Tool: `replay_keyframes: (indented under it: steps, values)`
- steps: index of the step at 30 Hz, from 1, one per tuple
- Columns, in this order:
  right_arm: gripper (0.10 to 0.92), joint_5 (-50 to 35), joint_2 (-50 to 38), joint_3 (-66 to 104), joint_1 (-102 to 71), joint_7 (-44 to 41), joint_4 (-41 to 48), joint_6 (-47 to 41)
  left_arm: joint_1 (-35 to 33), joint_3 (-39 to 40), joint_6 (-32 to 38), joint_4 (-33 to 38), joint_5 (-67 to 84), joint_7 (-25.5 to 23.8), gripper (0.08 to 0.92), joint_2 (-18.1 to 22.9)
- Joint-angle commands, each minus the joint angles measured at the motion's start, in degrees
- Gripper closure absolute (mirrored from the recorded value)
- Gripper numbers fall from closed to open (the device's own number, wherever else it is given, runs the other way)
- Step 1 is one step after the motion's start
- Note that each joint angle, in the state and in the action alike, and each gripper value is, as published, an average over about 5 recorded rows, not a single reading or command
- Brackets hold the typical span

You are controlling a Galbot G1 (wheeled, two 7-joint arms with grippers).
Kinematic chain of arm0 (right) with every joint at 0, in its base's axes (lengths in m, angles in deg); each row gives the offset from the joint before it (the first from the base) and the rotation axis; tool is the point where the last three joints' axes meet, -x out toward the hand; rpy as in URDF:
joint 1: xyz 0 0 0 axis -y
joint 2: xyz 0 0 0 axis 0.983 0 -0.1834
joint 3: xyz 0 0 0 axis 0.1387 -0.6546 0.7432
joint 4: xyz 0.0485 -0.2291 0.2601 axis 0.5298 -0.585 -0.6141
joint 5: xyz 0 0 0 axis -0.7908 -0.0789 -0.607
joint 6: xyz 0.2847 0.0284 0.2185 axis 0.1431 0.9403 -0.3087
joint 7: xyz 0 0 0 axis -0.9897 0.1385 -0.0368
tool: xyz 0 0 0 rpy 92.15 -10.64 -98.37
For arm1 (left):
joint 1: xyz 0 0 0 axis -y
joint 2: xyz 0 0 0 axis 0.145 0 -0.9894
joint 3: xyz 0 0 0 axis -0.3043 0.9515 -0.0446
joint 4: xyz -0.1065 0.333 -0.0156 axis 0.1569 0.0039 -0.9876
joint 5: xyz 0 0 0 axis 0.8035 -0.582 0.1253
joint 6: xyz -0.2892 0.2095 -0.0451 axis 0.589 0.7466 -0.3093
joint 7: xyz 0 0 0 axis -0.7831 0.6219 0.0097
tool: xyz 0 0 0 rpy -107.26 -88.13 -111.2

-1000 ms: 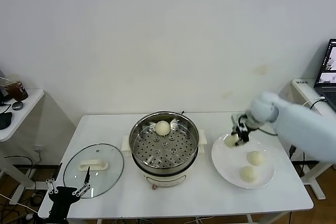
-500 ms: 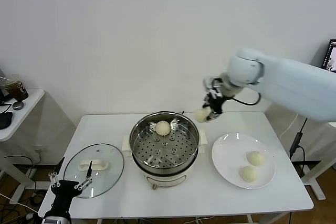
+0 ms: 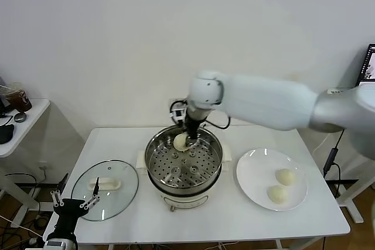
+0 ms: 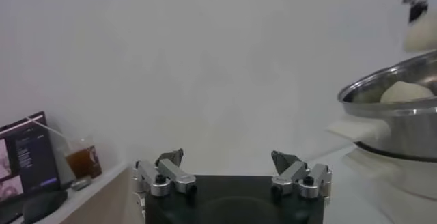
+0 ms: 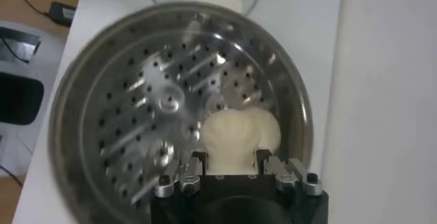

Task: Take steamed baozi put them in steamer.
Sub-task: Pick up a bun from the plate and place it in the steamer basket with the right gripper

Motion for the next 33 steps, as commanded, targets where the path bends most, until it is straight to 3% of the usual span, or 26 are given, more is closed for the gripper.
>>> replay_keyframes:
  steps: [1,18,25,29,33]
  values:
    - [0.575,-1.5,8.0,-0.6,-4.8,2.0,6.4,-2.5,0.0,-0.2,-0.1,0.1,0.0,0.0,0.177,-0.1]
    - [0.563,-0.1,10.5,-0.5,-7.0,2.3,9.2,-2.6,-0.3,-0.5,0.1,0.2,0.0,0.1,0.177,0.1]
    - [0.38,0.7,6.6,0.6,-4.3,-0.4,6.1,-2.1,-0.4,-0.7,0.2,0.2,0.1,0.2,0.177,0.2]
    - [0.269,1.2,-0.4,0.8,2.1,-5.1,0.2,-0.5,-0.3,-0.9,0.2,0.1,0.5,0.2,0.177,0.1]
    - [0.211,2.6,-10.2,-0.2,8.5,-12.1,-7.3,3.0,-0.3,-1.0,0.3,-0.3,0.9,0.2,0.177,-0.3]
